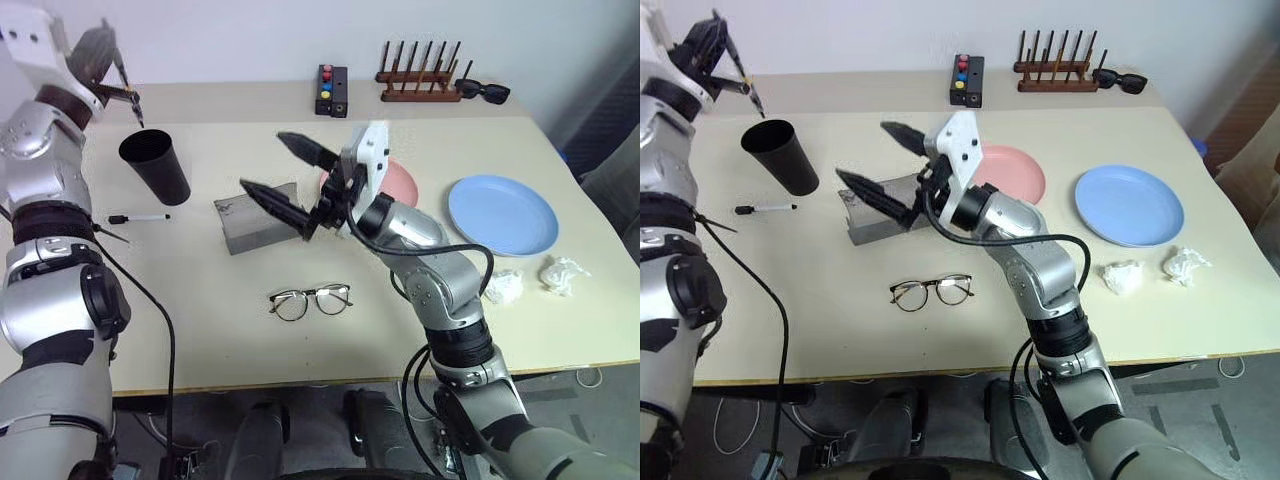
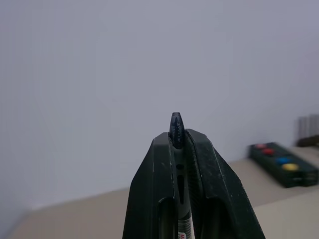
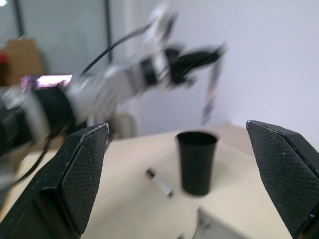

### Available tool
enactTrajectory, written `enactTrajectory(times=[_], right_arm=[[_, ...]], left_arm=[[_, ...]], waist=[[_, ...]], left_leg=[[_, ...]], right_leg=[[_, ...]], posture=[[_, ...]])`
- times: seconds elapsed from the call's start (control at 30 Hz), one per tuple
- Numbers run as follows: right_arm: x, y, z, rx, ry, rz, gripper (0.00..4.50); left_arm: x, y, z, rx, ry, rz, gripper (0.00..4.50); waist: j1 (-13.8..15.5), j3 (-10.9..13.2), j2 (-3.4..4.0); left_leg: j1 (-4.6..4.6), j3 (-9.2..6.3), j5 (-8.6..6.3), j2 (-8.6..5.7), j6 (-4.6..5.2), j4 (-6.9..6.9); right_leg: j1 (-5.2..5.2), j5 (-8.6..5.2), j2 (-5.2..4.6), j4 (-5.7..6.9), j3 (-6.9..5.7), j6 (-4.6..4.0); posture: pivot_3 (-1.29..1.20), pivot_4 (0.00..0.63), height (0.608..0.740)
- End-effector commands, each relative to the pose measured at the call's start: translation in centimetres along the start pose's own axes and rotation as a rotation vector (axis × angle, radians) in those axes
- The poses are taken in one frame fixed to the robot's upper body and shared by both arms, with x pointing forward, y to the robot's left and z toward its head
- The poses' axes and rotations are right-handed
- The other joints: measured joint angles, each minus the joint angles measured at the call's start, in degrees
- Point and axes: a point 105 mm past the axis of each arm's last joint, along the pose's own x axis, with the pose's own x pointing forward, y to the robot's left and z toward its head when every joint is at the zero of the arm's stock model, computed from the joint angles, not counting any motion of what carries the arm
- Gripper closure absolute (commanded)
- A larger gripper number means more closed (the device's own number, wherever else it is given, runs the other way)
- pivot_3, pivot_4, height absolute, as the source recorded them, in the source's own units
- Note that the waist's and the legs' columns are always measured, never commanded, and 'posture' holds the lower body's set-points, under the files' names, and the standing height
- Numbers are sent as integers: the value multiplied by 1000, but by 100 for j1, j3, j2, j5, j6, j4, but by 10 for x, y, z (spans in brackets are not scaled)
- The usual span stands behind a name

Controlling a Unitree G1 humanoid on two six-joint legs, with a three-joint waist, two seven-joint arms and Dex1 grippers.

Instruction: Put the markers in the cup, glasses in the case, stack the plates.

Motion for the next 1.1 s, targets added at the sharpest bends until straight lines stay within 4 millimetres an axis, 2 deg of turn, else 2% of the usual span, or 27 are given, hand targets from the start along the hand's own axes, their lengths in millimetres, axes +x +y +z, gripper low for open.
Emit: enactTrajectory(times=[0.03, 0.47, 1.0, 1.1], right_arm=[[1, 2, 11, -25, -47, -4, 0], [0, 17, 3, -11, -30, 30, 0], [2, 13, -3, -15, -8, 1, 0], [2, 13, -3, -14, -9, 3, 0]], left_arm=[[-1, 10, 12, 1, -73, 68, 4452], [-10, -4, -29, -78, -17, 80, 4452], [-24, -5, -53, -97, 27, 105, 4452], [-25, -5, -55, -102, 30, 106, 3396]], waist=[[14, 0, -1], [-50, -1, -1], [-37, -1, -1], [-38, -1, -1]], left_leg=[[-2, 1, 0, -3, 0, 1], [0, -2, 0, -2, 0, 0], [0, -2, 0, -1, 0, 0], [0, -2, 0, -1, 0, 0]], right_leg=[[0, 3, -2, -5, 0, 4], [2, 3, 6, -3, -1, 5], [2, 3, 6, -4, -1, 5], [2, 3, 6, -4, -1, 5]], posture=[[0, 150, 735], [0, 150, 735], [0, 150, 735], [0, 150, 735]])
